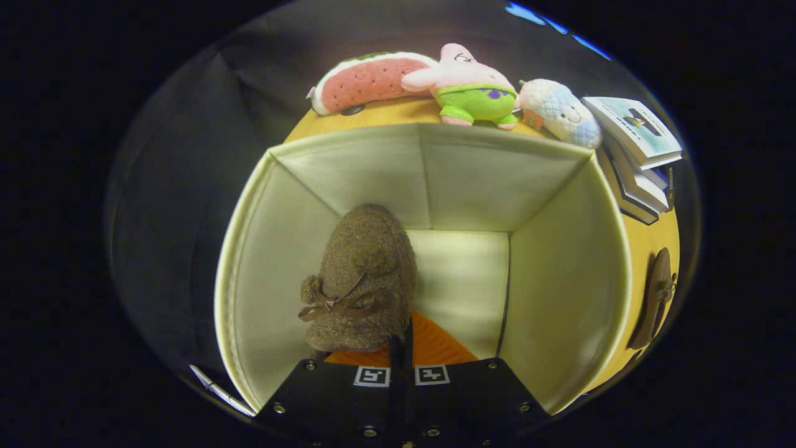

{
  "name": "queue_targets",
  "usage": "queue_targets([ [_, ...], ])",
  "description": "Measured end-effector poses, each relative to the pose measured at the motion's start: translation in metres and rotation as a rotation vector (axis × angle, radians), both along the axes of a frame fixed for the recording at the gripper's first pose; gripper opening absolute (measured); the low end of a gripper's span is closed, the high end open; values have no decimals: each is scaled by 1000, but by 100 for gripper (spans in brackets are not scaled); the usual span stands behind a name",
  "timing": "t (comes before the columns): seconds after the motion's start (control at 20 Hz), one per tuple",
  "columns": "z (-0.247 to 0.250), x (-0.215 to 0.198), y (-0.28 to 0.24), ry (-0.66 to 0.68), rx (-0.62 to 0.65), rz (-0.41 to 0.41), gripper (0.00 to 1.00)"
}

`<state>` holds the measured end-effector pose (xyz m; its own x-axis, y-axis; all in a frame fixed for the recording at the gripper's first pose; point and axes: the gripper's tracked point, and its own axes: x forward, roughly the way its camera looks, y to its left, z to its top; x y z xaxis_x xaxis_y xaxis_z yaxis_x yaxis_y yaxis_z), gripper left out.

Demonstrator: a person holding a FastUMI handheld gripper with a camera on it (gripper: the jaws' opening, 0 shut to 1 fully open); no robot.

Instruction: Open the storage box then place both shoes into the box .Put the left shoe in first, then the right shoe, with the right side of both shoes facing outward in a uniform manner.

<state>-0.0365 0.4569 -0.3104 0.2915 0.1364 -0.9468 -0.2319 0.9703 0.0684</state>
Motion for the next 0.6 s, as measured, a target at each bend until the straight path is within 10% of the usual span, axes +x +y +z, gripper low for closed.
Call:
queue_targets([
  [0.45, -20, 0, 7, -2, -55, 93, 11],
  [0.55, -10, -3, 6, 21, -25, 72, 18],
  [0.6, -8, -5, 6, 28, -6, 69, 40],
])
